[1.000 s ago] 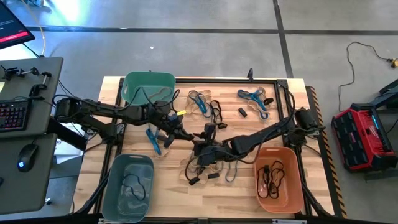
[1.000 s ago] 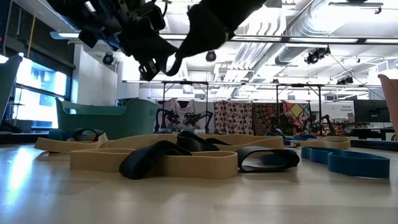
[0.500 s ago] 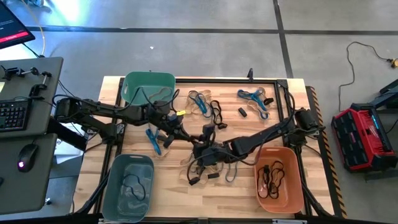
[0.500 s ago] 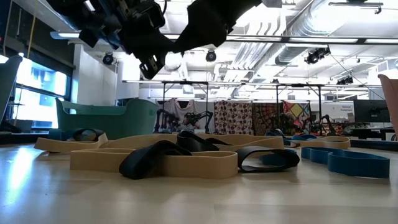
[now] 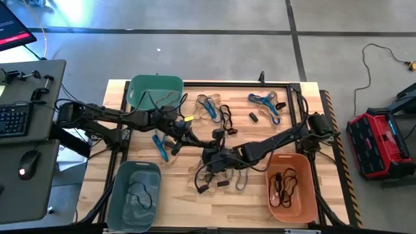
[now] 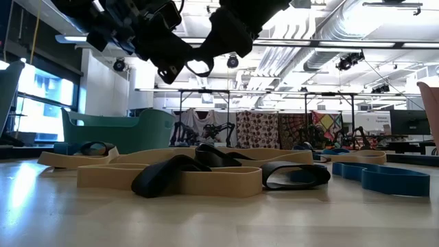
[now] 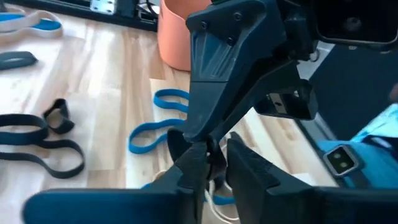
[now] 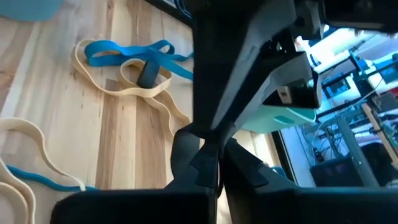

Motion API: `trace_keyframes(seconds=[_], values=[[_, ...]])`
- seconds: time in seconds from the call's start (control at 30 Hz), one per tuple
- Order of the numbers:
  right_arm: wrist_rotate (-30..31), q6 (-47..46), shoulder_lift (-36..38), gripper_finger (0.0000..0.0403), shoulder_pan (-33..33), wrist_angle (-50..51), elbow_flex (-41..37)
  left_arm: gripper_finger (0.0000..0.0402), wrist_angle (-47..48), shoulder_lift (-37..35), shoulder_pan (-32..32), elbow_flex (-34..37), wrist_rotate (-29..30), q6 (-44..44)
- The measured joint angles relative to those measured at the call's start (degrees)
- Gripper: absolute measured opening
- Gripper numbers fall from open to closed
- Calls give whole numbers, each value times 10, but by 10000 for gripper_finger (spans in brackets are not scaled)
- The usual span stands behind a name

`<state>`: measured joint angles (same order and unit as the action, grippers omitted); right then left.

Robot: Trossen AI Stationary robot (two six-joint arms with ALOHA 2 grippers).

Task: Sort rubber bands into baskets
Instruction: Put the black rubber band into the orange bin

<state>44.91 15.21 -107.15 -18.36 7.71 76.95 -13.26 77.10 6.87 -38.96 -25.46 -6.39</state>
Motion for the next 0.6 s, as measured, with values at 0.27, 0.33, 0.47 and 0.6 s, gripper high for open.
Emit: trace_keyframes(seconds=[0.27, 0.33, 0.47, 0.6], values=[[-1, -46, 0, 1, 0, 32, 0, 124, -5, 0, 0, 0, 8, 44], [-8, -60, 1, 1, -1, 42, 0, 137, -16, 0, 0, 0, 14, 51], [-16, -107, 12, 0, -7, 82, 0, 158, -19, 0, -2, 0, 51, 65], [-19, -166, 36, 0, -18, 145, 0, 168, -32, 0, -2, 0, 71, 81]])
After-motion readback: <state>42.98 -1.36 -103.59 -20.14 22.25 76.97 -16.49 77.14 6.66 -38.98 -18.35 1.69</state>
